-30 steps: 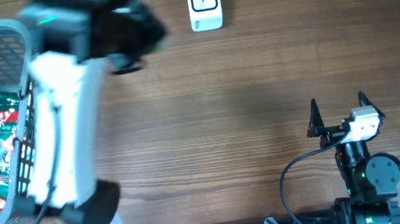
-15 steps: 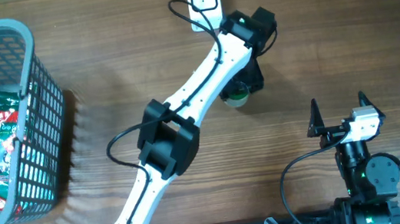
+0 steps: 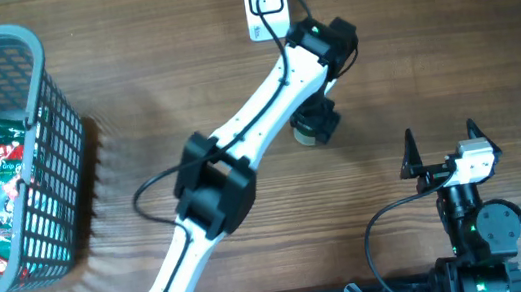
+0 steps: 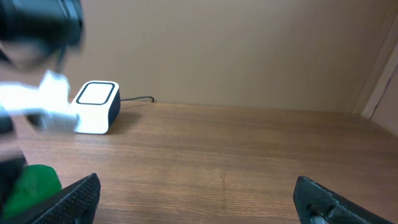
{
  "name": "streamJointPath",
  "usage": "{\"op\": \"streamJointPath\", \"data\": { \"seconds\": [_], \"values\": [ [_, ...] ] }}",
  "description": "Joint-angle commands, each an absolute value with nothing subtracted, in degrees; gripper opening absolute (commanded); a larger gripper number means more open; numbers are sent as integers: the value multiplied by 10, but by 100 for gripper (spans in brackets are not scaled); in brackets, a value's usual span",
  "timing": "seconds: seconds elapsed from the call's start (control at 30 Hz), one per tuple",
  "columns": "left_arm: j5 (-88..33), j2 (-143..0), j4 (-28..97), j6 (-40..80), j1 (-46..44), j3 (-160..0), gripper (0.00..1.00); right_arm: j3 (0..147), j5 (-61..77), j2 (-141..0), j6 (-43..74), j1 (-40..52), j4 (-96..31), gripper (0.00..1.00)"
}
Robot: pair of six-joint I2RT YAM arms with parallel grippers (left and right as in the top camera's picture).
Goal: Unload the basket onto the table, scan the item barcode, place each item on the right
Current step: 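Pick the green-capped jar from the basket with the left gripper, place on table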
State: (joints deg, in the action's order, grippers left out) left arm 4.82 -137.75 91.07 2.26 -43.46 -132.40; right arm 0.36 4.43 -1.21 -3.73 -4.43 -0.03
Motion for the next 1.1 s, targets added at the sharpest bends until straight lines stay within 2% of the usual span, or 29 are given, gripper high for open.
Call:
{"op": "streamJointPath", "data": {
  "seconds": [0.0, 0.07, 0.13, 0.2, 0.37, 0.43, 0.57, 0.77, 0.97, 1.07],
  "values": [
    [176, -1197, 903, 72, -425, -1375, 100, 3, 38, -8, -30, -43, 1, 100],
    [253, -1105, 874, 144, -392, -1377, 100, 3, 38, -8, -30, -43, 1, 99],
    [306, -1028, 852, 271, -319, -1377, 100, 3, 38, -8, -30, -43, 1, 100],
    [282, -966, 863, 400, -165, -1377, 100, 3, 38, -8, -30, -43, 1, 100],
    [110, -975, 946, 484, 232, -1358, 100, 3, 38, -8, -30, -43, 1, 100],
    [58, -1002, 945, 515, 346, -1296, 100, 3, 38, -8, -30, -43, 1, 100],
    [58, -1012, 876, 544, 374, -1145, 100, 3, 38, -8, -30, -43, 1, 100],
    [58, -1012, 603, 560, 336, -830, 100, 3, 38, -8, -30, -43, 1, 100],
    [58, -1013, 487, 605, 327, -723, 100, 3, 38, -8, -30, -43, 1, 100],
    [58, -1013, 451, 605, 327, -698, 96, 3, 38, -8, -30, -43, 1, 100]
  ]
}}
